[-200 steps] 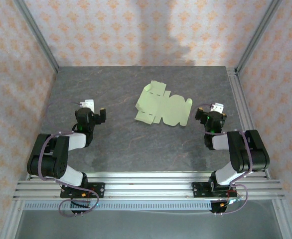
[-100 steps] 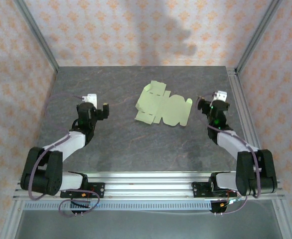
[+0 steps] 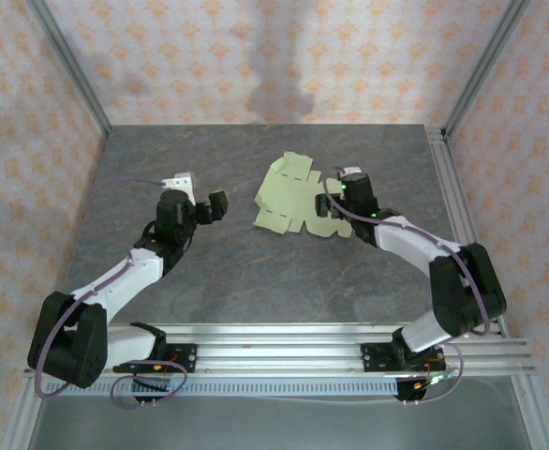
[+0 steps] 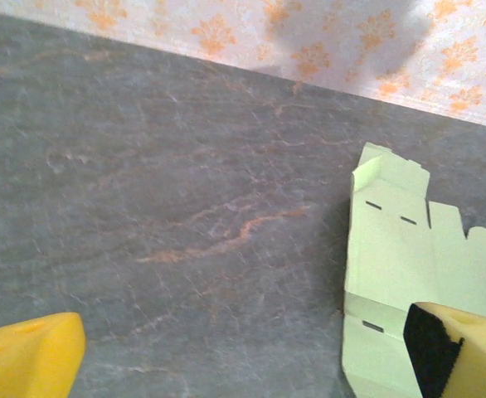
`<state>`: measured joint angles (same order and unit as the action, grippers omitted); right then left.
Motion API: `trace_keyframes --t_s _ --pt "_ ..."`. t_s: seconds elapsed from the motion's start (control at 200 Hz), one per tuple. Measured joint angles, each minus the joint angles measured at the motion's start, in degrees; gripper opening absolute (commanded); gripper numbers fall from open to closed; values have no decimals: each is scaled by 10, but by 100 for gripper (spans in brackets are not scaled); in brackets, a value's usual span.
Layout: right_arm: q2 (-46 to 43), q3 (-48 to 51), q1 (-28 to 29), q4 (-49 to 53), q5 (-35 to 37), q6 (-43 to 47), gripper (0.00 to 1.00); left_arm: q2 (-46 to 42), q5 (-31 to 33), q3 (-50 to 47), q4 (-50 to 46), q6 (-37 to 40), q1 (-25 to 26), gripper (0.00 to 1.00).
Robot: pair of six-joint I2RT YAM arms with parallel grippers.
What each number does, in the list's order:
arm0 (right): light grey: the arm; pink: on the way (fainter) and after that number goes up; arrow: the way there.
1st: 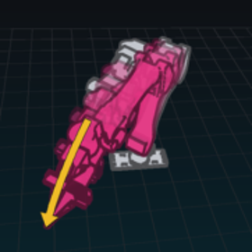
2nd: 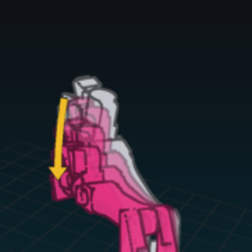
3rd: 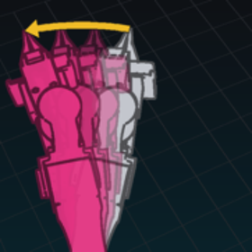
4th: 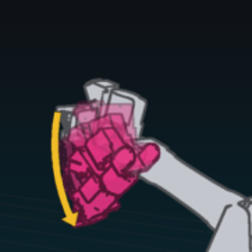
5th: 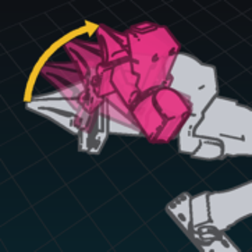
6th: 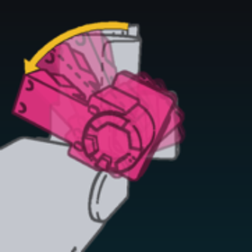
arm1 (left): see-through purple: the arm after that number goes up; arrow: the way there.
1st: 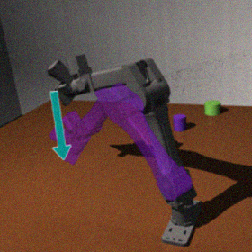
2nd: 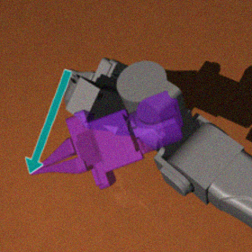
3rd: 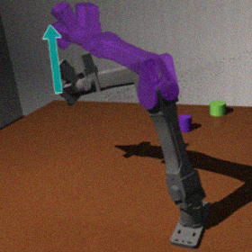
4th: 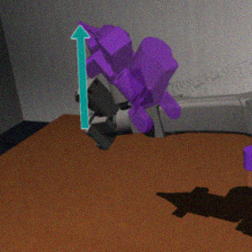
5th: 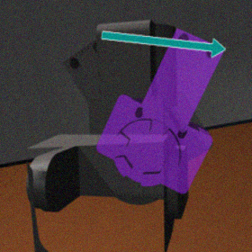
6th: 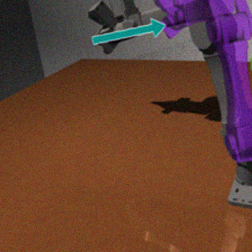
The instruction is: Fold the paper box
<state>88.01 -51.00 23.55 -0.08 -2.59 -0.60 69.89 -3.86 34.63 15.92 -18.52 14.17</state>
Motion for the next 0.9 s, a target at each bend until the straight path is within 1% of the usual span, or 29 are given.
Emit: trace_keyframes --t_s 0.09,0.14,0.25,0.41,0.681,0.806,0.901 --pt "38 -19 17 12 -6 -18 100 -6 -5 -11 2 -24 0 100" --pt "59 -31 23 18 -12 -30 99 -16 -8 -16 1 -33 1 100" --pt "97 -51 25 25 -22 -59 96 -42 -17 -20 2 -50 1 100" --pt "135 -54 25 27 -36 -102 95 -71 -19 -19 -14 -81 1 100" --pt "141 -39 26 5 -85 -155 92 -117 -10 -20 -52 -104 1 100" --pt "132 -19 28 -24 -94 -174 90 -125 0 -20 -63 -118 1 100" --pt "119 -1 44 -34 -94 -191 88 -125 11 -20 -81 -132 1 100"
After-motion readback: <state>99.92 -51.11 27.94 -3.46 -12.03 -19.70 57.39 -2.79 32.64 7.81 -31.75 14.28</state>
